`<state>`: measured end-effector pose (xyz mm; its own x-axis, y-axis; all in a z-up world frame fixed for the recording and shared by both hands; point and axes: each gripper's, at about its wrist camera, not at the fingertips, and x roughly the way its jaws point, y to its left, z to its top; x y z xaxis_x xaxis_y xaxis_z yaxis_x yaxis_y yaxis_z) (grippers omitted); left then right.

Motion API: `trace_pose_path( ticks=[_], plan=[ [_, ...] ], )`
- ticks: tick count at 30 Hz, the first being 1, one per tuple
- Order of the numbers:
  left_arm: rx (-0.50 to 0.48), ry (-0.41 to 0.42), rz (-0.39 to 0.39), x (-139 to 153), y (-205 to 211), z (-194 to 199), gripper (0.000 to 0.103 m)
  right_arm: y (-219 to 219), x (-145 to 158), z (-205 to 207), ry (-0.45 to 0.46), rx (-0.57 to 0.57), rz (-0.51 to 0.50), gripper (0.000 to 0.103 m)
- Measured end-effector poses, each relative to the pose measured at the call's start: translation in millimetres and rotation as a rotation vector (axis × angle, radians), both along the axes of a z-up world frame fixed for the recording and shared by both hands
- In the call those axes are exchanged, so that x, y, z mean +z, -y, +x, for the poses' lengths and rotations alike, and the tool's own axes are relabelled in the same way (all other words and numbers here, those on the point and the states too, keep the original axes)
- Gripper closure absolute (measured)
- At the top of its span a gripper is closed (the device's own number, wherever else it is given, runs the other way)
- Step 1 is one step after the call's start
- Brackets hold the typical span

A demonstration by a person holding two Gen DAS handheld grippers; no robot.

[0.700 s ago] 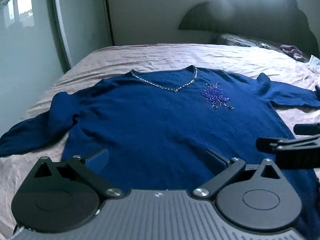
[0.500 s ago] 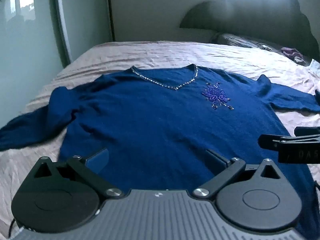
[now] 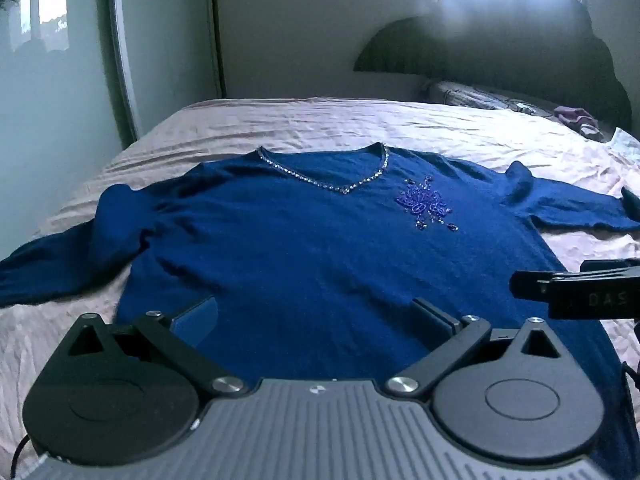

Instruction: Fold small clothes

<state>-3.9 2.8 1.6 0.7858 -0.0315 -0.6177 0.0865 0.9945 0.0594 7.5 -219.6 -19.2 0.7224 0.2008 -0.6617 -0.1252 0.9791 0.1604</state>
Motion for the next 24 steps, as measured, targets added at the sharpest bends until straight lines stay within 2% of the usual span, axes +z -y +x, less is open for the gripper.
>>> trace_pose_path(
  ticks=[8,24],
  plan=[
    [-0.011,-0.038,0.003,-4.5,3.7,4.6,0.001,-2.9,4.2,-1.0,-0.002,-0.060,0.010,0.000],
    [-0.008,-0.052,0.022,-3.3,17.3,15.1,0.001,8.1,2.8,2.3,0.001,-0.071,0.059,0.000]
  ],
)
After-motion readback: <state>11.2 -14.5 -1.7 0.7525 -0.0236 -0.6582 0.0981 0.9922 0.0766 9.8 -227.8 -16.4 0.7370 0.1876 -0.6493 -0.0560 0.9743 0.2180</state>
